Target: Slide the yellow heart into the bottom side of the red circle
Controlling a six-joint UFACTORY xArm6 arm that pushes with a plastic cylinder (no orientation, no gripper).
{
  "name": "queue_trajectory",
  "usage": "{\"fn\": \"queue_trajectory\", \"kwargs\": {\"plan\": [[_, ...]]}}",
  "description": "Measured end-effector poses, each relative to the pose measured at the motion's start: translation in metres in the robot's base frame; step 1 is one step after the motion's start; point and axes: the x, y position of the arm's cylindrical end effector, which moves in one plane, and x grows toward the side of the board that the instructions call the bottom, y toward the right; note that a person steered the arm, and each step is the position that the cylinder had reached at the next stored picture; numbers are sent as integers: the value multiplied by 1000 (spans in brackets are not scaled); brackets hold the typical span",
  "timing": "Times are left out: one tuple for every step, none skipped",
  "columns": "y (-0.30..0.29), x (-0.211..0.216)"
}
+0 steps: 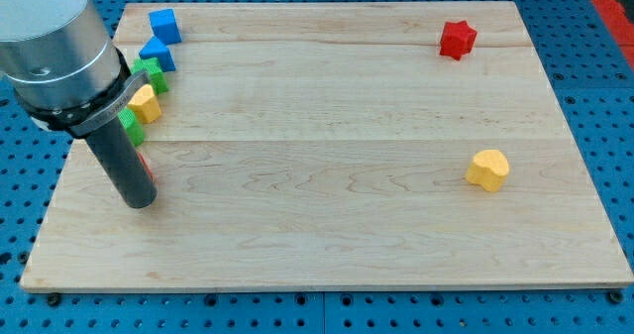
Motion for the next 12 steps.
{"fn": "queue_trajectory", "kwargs": {"plan": [[-11,-6],[-21,-6],[7,11],[70,0],[138,-75],[233,-123],[308,-90],[394,-76],[432,-66],[437,-7],[395,-15],[352,-28]]}}
